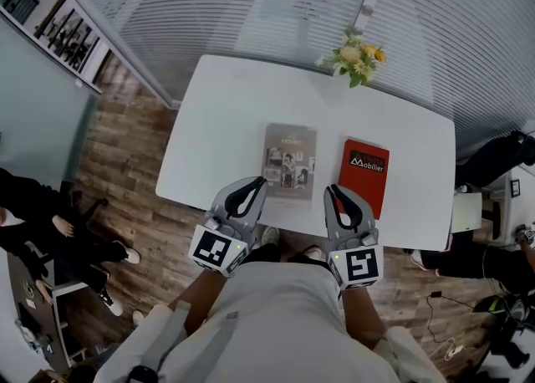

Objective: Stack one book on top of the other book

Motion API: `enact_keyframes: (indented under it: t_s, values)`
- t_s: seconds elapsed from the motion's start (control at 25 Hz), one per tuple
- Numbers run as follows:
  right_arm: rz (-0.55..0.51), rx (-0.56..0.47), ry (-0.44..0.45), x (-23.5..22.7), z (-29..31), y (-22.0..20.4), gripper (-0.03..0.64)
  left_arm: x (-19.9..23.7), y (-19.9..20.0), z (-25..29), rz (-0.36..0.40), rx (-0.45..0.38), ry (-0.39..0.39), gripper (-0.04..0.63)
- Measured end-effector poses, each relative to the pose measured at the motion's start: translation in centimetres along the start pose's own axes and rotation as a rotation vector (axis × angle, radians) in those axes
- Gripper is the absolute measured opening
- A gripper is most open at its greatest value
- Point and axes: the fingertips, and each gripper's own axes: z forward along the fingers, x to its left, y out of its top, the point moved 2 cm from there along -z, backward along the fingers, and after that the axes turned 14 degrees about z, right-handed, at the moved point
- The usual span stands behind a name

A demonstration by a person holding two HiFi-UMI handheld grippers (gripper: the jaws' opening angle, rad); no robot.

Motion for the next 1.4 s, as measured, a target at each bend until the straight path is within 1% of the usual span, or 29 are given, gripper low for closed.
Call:
enact_keyframes:
  t_s: [0.2, 0.68, 0.92, 1.08, 1.4]
  values:
    - [0.016, 0.055, -0.014, -1.2, 0.7, -3.2, 0.043, -0.1, -3.3, 0.5, -0.023, 0.054, -0.009, 0.032]
    - [0.078, 0.176, -0.030, -2.8, 2.9, -9.2, 0.067, 0.4, -10.3, 1.1, -0.077, 0.185, -0.012, 0.078]
    - [0.114, 0.229, -0.043, -3.6, 3.8, -12.5, 0.083, -0.3, -14.1, 1.6, -0.097, 0.257, -0.054, 0.078]
    - [0.121, 0.265, -0.046, -4.2, 4.5, -14.4, 0.087, -0.2, -16.4, 1.7, -0.130, 0.300, -0.055, 0.081]
    - [0.166, 0.341, -0.050, -5.1, 5.7, -18.7, 0.109, -0.4, -20.0, 2.0, -0.180, 0.368, -0.061, 0.118]
